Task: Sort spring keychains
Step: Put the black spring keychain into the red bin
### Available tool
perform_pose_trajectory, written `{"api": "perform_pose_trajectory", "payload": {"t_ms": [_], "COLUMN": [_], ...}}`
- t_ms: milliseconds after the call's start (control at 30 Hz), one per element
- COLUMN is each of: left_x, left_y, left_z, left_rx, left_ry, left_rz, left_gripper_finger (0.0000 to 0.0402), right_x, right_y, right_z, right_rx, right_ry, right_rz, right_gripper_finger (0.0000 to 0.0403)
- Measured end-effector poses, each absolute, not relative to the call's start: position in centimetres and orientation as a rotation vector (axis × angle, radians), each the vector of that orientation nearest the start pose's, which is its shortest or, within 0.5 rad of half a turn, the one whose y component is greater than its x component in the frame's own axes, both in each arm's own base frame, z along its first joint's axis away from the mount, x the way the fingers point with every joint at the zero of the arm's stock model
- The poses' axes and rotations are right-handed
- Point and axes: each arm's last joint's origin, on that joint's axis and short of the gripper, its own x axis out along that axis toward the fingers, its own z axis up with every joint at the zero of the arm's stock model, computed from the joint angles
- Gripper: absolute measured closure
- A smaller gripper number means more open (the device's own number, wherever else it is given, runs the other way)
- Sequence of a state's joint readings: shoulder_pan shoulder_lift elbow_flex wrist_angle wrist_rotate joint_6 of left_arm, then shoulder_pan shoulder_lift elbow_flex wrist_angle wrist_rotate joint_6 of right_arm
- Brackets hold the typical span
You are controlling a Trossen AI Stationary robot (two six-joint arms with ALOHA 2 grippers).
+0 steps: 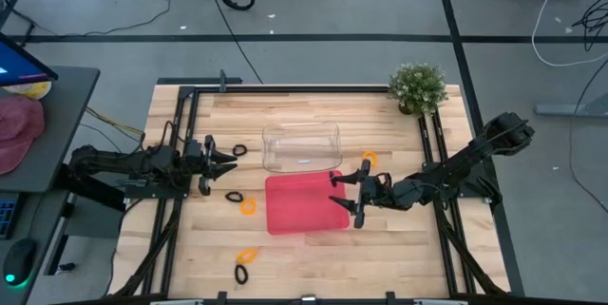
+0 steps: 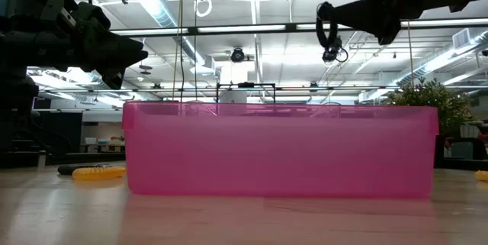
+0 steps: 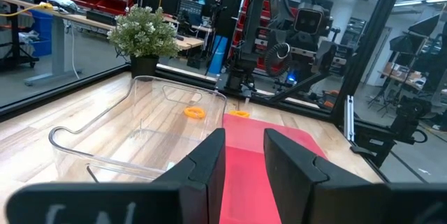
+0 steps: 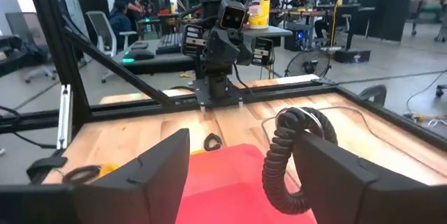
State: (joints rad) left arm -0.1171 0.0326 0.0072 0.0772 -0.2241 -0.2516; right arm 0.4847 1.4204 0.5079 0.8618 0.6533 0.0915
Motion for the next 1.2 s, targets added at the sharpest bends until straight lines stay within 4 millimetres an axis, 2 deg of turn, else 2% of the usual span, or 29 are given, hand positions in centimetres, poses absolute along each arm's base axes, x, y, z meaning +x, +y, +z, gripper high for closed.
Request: {"api": "perform_pose_trajectory", "payload": {"t_ms": [167, 300, 467, 533, 633, 800, 867, 1000, 1133, 1200], "left_x": [9.9, 9.9, 9.9, 9.9, 9.9, 9.9, 9.8, 9.8, 9.8, 9.8], "left_y": [-0.5, -0.5, -0.5, -0.5, -0.5, -0.5, -0.5, -0.5, -0.5, -0.5], "left_z": [17.1, 17.1, 17.1, 17.1, 17.1, 17.1, 17.1, 17.1, 17.1, 17.1], "left_rx": [-0.26, -0.26, -0.26, -0.26, -0.26, -0.26, -0.26, -0.26, -0.26, -0.26], "left_ry": [-0.064, -0.064, -0.064, -0.064, -0.064, -0.064, -0.065, -0.064, -0.064, -0.065], "left_rz": [0.1, 0.1, 0.1, 0.1, 0.1, 0.1, 0.1, 0.1, 0.1, 0.1], "left_gripper_finger": [0.0298, 0.0298, 0.0298, 0.0298, 0.0298, 0.0298, 0.0298, 0.0298, 0.0298, 0.0298], "right_x": [24.8, 25.0, 25.1, 25.2, 25.1, 25.4, 25.4, 25.5, 25.5, 25.5], "right_y": [10.2, 10.1, 10.1, 9.9, 10.3, 10.1, 10.0, 9.8, 10.0, 9.9], "right_z": [19.2, 20.0, 19.5, 19.4, 20.4, 19.7, 19.2, 20.0, 19.7, 19.5], "right_rx": [0.144, 0.074, 0.154, 0.11, 0.022, 0.147, 0.108, 0.085, 0.143, 0.118], "right_ry": [0.129, 0.059, 0.121, 0.124, 0.024, 0.081, 0.115, 0.046, 0.083, 0.089], "right_rz": [-0.18, -0.158, -0.036, -0.069, -0.068, -0.012, -0.019, -0.094, 0.011, -0.035], "right_gripper_finger": [0.0157, 0.0162, 0.0168, 0.017, 0.0172, 0.0172, 0.0172, 0.0172, 0.0172, 0.0172]}}
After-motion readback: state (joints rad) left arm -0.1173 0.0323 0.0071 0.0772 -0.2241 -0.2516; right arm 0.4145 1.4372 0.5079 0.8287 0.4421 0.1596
